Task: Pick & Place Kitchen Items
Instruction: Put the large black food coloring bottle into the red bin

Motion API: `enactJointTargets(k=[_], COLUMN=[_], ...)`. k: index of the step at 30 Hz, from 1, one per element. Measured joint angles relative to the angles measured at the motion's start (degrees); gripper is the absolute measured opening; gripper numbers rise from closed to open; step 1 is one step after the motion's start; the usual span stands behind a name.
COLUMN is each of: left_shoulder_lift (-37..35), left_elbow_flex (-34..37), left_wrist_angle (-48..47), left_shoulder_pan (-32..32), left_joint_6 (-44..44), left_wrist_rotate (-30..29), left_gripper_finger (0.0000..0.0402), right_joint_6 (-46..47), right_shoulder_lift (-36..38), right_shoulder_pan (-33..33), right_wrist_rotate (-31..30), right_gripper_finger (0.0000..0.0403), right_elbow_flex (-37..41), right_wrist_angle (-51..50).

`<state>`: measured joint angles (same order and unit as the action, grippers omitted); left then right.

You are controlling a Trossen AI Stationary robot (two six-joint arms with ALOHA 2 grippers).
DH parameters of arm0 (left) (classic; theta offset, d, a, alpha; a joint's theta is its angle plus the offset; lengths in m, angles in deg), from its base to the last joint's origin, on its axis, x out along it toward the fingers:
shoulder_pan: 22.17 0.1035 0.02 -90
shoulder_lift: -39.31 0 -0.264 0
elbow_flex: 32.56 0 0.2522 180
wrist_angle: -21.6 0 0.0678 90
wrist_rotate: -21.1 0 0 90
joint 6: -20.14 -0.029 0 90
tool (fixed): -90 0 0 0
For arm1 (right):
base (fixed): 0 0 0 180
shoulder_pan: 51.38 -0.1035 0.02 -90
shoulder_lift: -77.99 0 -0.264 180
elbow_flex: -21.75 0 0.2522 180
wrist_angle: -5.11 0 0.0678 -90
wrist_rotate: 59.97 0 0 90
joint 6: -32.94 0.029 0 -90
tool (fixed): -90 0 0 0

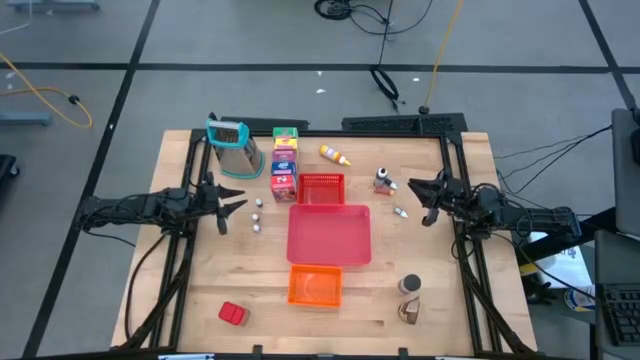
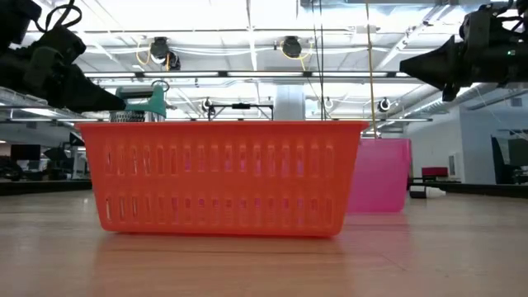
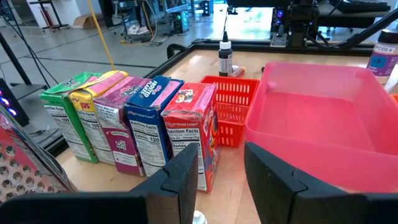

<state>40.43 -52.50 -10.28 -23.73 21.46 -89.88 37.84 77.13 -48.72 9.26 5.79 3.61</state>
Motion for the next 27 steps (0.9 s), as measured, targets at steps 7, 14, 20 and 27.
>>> enactJointTargets(k=[7,14,20,27], left_shoulder_lift=[-0.02,-0.01,0.01,0.01], left_elbow_flex=[0.00,0.00,0.00,0.00], left_wrist_angle=[0.72,3.10,4.01,9.50], left_shoulder_pan=[0.04,0.04,0.04,-0.04], left_joint_6=[-9.37,-29.94,-36.79,-22.04], left_wrist_rotate=[-1.99,-3.08,-3.05,3.99], left_gripper_finger=[0.0131,0.0131,0.0131,0.0131], right_joint_6=[-1.89,-1.28,-4.53,-1.18], right_shoulder_lift=[-0.05,-7.40,-17.95,-28.88], right_shoulder_pan=[0.04,0.04,1.38,5.21], right_wrist_rotate=[-3.17,-1.55,-7.19,-9.21], right_gripper_finger=[0.0047,0.0073,0.0159,0.0243], right_elbow_flex=[-0.02,-1.78,-3.73,-3.78], right_wrist_angle=[-0.51,-6.14,-2.37,2.52])
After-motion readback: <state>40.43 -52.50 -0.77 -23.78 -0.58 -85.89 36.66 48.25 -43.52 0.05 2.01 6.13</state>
